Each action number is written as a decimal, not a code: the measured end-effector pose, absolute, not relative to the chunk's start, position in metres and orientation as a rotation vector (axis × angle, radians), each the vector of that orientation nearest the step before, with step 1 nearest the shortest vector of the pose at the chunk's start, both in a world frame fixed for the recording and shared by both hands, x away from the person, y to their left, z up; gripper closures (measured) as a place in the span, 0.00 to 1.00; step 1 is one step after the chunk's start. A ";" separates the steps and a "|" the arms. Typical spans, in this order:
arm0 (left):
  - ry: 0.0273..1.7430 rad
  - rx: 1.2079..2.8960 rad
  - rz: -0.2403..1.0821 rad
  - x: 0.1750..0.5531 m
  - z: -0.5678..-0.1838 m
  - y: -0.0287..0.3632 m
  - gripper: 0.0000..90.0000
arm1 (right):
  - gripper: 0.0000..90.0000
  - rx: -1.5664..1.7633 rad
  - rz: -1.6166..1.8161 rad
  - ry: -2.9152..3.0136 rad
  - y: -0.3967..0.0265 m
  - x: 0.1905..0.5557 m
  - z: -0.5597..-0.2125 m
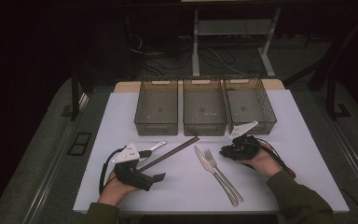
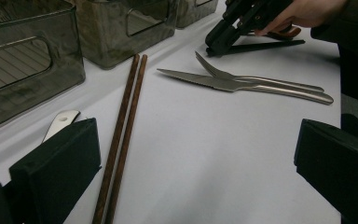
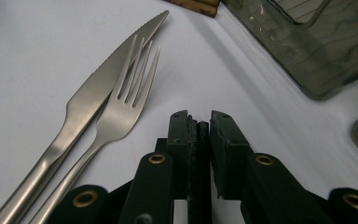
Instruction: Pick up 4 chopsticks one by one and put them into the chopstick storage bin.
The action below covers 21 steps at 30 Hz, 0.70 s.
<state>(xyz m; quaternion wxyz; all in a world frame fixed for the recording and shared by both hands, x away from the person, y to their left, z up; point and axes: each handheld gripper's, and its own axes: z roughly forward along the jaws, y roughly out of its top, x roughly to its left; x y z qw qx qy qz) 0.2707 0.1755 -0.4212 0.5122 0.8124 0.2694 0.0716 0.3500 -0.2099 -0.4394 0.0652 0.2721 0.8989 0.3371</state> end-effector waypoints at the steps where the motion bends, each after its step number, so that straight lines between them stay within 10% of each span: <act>1: 0.651 1.953 0.170 0.270 -0.421 0.175 0.00 | 0.87 0.826 1.014 2.715 -0.209 0.351 -0.440; 21: 0.651 1.949 0.167 0.270 -0.422 0.176 0.00 | 0.64 0.880 1.124 2.664 -0.235 0.340 -0.421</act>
